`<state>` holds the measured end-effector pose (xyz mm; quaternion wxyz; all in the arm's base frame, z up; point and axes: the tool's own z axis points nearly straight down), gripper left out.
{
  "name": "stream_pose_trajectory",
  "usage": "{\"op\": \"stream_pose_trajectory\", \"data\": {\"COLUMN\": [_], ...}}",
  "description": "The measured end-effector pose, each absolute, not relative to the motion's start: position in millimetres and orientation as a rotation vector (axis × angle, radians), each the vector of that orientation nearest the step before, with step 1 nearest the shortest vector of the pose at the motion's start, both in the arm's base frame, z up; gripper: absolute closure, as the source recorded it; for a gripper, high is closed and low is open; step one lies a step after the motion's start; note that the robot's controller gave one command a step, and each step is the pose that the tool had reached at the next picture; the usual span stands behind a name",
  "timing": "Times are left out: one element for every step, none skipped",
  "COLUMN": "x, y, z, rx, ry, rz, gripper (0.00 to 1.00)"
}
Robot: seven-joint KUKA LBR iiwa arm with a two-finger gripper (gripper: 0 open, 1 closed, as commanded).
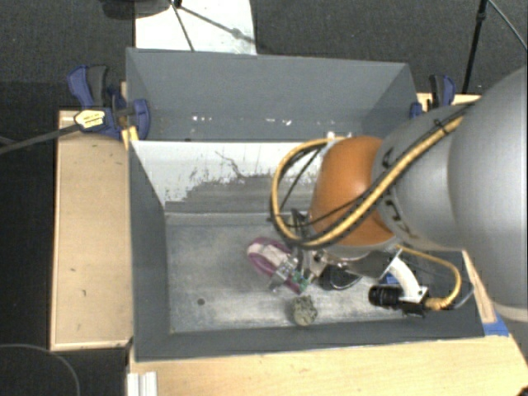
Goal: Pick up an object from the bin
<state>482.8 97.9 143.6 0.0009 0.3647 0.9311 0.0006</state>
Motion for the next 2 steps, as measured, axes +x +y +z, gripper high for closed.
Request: {"op": "stream_pose_trajectory", "data": {"x": [483.1,483.7], "y": [98,98], "z": [157,194], "rx": [1.137,1.127], "ry": [2.927,2.931], "rz": [0.002,0.003], "gripper": [1.0,1.0]}}
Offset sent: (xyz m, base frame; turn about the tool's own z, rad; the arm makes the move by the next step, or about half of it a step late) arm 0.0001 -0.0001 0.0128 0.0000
